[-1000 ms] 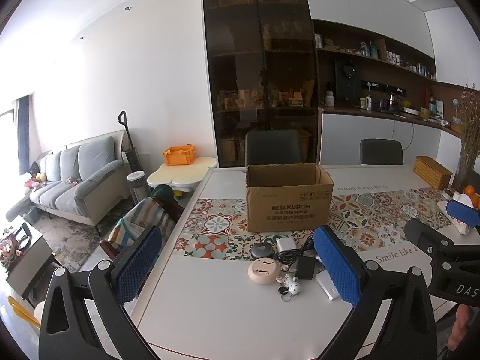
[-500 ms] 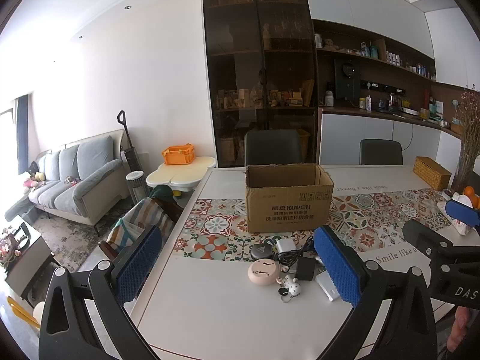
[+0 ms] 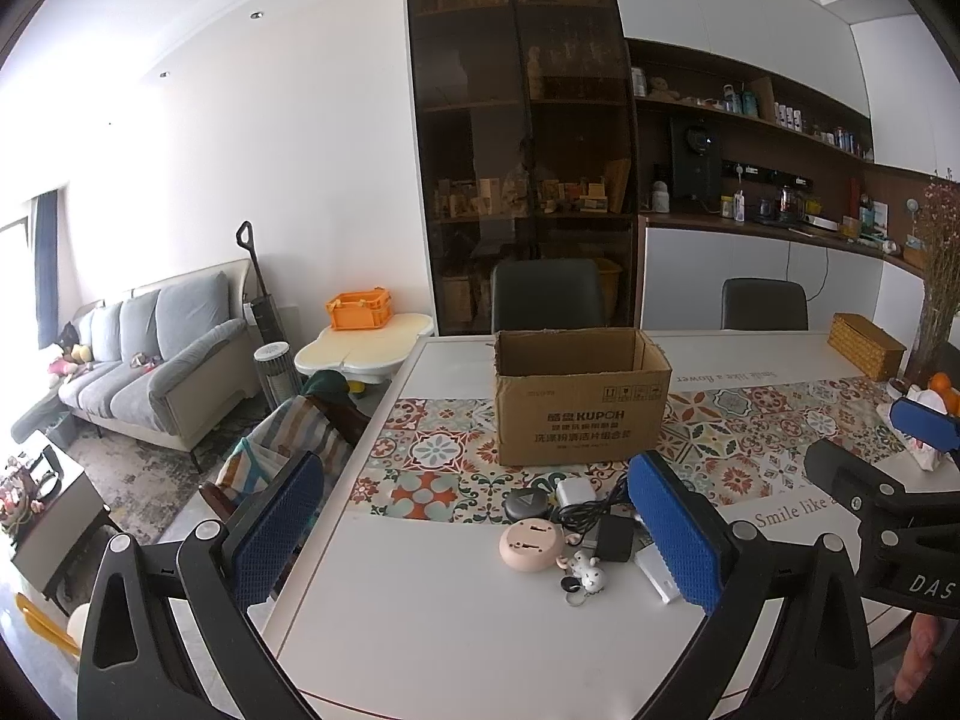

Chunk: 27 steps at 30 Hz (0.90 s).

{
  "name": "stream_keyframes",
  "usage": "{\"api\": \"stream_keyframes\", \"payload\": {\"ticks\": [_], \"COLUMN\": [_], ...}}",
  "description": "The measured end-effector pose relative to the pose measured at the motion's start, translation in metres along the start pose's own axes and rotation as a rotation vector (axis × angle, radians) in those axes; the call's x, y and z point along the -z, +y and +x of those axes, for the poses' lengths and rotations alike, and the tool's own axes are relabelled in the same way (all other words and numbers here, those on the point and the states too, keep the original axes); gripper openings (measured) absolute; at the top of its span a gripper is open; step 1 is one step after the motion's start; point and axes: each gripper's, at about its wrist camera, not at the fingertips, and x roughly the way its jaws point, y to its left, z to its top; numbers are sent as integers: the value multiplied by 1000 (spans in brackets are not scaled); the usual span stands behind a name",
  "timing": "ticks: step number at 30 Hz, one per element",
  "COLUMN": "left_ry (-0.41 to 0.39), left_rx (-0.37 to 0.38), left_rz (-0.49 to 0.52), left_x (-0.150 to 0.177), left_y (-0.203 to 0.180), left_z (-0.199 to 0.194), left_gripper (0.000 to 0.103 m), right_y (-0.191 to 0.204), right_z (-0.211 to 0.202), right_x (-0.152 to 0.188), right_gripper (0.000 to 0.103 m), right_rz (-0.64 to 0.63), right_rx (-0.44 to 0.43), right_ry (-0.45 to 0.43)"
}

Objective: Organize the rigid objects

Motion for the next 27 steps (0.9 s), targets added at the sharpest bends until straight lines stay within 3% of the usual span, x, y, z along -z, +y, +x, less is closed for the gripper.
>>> {"api": "stream_keyframes", "payload": {"ticks": [21, 27], "left_ry": [0, 37], "left_rx": [3, 6], "left_rz": [2, 7], "left_x": [1, 4], "left_y": [1, 1], "left_z": [2, 14], "left_gripper": [103, 103], "right_y": [0, -1], "right_z": [1, 6], "right_x": [0, 1], "right_gripper": [102, 102], "right_rz": [-1, 0], "right_rx": [0, 2], "right_ry": [3, 18]}}
